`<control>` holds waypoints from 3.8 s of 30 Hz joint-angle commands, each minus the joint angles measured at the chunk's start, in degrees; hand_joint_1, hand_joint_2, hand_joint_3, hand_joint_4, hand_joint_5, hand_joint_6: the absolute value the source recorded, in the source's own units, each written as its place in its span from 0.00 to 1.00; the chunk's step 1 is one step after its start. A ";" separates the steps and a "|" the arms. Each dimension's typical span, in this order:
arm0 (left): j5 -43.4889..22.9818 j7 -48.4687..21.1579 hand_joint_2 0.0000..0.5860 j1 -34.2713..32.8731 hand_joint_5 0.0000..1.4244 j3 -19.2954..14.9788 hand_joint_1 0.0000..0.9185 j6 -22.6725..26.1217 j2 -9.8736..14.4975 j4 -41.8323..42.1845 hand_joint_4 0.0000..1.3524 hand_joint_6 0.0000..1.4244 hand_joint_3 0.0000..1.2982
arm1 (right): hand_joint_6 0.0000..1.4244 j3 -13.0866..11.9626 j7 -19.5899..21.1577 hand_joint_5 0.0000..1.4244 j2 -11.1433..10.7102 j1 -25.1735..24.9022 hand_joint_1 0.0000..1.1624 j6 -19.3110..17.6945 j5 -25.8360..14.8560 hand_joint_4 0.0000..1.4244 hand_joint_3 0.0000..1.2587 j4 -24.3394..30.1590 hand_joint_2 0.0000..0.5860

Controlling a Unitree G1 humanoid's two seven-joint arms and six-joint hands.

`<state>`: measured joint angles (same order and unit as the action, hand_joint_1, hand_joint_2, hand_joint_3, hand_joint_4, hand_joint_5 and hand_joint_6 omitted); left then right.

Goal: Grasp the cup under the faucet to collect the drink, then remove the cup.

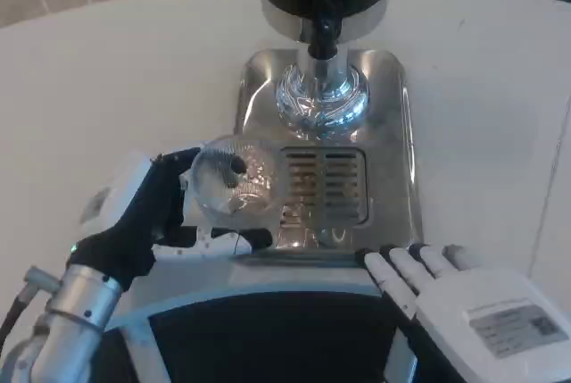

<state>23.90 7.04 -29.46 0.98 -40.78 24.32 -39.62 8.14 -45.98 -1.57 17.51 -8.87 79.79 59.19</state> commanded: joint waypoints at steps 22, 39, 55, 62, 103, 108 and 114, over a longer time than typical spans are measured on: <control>-1.75 2.05 0.00 -16.67 0.98 4.88 0.67 0.47 -5.59 -17.09 0.88 1.00 0.77 | 0.00 1.80 -3.13 0.00 3.39 0.75 0.20 -1.23 3.18 0.00 0.00 0.81 0.84; -0.69 2.67 0.00 -20.55 0.98 7.83 0.67 2.89 -8.19 -21.55 0.86 0.99 0.78 | 0.00 1.25 -4.30 0.00 3.65 -0.02 0.20 -0.75 3.11 0.00 0.00 0.81 0.83; 6.18 11.75 0.09 -20.69 0.38 12.58 0.35 4.61 -6.27 -20.39 0.24 0.50 0.35 | 0.00 -0.05 -4.38 0.00 3.73 0.24 0.20 -1.01 1.69 0.00 0.00 0.81 0.83; 7.74 12.95 0.06 -20.89 0.27 14.03 0.30 4.47 -4.74 -19.78 0.15 0.35 0.25 | 0.00 0.01 -4.24 0.00 3.33 0.51 0.20 -1.08 1.43 0.00 0.00 0.81 0.80; -2.39 2.43 0.04 -15.94 0.15 6.67 0.06 0.47 5.18 -19.23 0.04 0.23 0.04 | 0.00 -3.28 -3.06 0.00 5.46 -3.30 0.23 2.98 -3.56 0.00 0.00 0.81 0.79; -1.87 2.74 0.05 -13.50 0.15 6.23 0.05 -0.71 8.15 -18.03 0.05 0.22 0.04 | 0.00 -5.36 -3.98 0.00 6.41 -6.54 0.23 6.01 -7.40 0.00 0.00 0.81 0.77; -1.46 2.83 0.05 -10.85 0.15 6.09 0.04 -1.93 11.11 -16.71 0.06 0.21 0.05 | 0.00 -6.69 -5.30 0.00 6.35 -10.98 0.22 10.55 -10.57 0.00 0.00 0.81 0.77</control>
<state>22.05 9.98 -42.26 7.52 -41.18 33.18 -57.34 2.11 -50.34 3.72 8.37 -0.29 70.59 59.22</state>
